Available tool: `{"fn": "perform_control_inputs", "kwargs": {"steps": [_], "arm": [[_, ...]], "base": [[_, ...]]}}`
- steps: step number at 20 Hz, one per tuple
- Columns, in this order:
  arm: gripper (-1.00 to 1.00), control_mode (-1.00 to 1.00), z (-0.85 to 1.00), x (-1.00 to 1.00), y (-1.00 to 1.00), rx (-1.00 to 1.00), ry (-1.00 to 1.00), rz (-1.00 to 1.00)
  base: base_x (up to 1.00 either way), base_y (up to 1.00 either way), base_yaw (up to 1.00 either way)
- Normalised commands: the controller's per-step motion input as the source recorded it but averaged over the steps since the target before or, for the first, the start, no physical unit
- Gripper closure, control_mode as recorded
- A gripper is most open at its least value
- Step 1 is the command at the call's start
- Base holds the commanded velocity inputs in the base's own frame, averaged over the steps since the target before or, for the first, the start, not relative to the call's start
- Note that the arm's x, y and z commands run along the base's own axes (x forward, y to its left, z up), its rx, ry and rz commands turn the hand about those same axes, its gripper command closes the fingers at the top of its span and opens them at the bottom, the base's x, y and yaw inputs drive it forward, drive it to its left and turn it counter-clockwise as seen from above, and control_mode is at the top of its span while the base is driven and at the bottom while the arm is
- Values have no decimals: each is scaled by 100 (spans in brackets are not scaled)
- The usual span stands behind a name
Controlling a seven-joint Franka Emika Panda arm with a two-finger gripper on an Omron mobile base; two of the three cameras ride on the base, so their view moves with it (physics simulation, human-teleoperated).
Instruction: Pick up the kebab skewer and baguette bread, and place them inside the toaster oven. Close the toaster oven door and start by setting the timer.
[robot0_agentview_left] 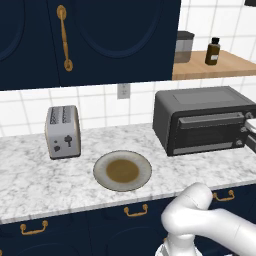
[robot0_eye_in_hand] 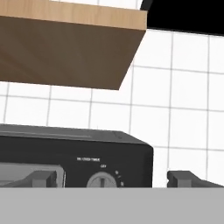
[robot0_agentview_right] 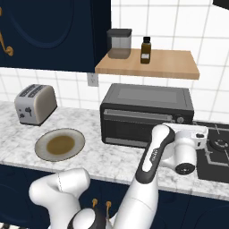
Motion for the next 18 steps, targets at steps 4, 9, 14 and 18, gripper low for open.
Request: {"fn": "perform_control_inputs", "kwargs": {"steps": [4,9,14,18], "arm": [[-100,-100,-12,13,-18,0,0,0],[-100,-100,0,21,1,0,0,0],[-100,-100,-2,18,-2,0,0,0],[-100,-100,-9,2,-14,0,-2,0]], "base": [[0,0,0],[0,0,0],[0,0,0],[0,0,0]]}}
